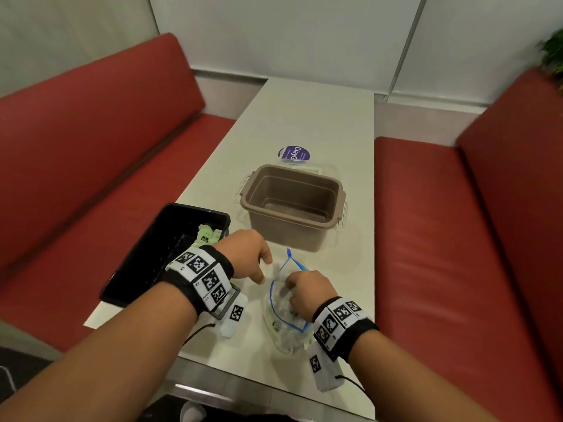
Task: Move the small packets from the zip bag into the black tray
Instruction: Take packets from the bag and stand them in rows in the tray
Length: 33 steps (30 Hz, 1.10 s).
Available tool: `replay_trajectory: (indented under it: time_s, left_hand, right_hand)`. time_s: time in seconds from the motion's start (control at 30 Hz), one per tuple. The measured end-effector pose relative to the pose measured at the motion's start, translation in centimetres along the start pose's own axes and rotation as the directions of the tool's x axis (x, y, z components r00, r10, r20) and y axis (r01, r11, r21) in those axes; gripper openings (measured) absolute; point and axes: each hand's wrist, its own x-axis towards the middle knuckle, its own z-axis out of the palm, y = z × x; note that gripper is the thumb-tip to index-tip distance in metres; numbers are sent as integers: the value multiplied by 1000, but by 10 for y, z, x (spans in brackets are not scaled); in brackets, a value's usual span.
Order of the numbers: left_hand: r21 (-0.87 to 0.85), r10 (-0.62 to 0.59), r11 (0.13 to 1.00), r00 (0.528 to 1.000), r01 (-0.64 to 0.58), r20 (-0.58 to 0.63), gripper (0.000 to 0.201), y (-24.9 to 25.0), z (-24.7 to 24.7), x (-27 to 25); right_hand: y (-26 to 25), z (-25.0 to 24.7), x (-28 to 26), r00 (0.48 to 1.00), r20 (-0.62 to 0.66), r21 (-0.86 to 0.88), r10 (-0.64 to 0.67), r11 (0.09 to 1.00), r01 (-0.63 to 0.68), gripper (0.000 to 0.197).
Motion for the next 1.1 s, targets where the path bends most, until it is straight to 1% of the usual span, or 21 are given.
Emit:
replay_trajectory:
  time_s: [0.13,0.2,0.33,0.4,0.43,0.53,0.6,0.67,0.77,0.8,0.87,0.93,1.0,1.07,1.1]
  left_hand:
    - [64,11,998,1000,-13,19,47,-6,-7,2]
    - [73,26,997,999,-28,37,42,-11,-10,1]
    - [117,51,992,998,-47,-36,19,-28,-22,-2]
    - [140,57,989,995,-46,-76,19,-42,-31,-4]
    - [154,59,987,994,-44,-91,21,-49,-36,-5]
    - [169,79,984,986,-53,-150,25,-72,-53,-8]
    - [175,133,979,977,-103,-164,25,-87,-63,-10]
    - [179,177,973,973,-149,-149,19,-103,-73,-13]
    - [169,165,975,980,-145,-113,17,-127,-81,-16]
    - [183,158,973,983,-138,-95,16,-133,-82,-16]
    - [250,141,960,990,-129,-29,15,-142,-80,-17]
    - [316,118,939,990,-138,81,16,-147,-71,-17]
    - [394,94,903,972,-174,213,18,-151,-60,-15]
    - [450,91,862,944,-234,317,21,-152,-49,-13]
    - [462,101,846,931,-266,351,22,-151,-45,-11]
  right_hand:
    - [-3,0,-1,999,-18,-57,33,998,-34,24]
    - [-6,0,-3,1000,-3,-90,29,995,-29,21]
    - [-14,-6,-3,998,20,-73,61,996,-59,24]
    - [-17,-14,-2,998,-21,-69,55,996,-57,27]
    - [-19,-18,-2,997,-49,-40,55,998,-57,27]
    - [-24,-23,2,990,-125,145,57,989,-39,21]
    - [-31,-22,3,982,-182,235,52,972,-7,19]
    - [-40,-16,4,965,-260,318,45,947,42,20]
    - [-59,-8,5,946,-314,465,79,881,81,20]
    - [-64,-6,7,941,-328,493,82,865,97,21]
    - [-77,-3,10,945,-316,528,88,844,99,23]
    - [-88,-2,11,953,-286,602,95,792,102,26]
    - [-99,3,13,960,-257,709,113,697,108,26]
    - [-109,7,13,973,-205,788,107,608,99,19]
    - [-112,9,13,980,-174,813,100,576,86,11]
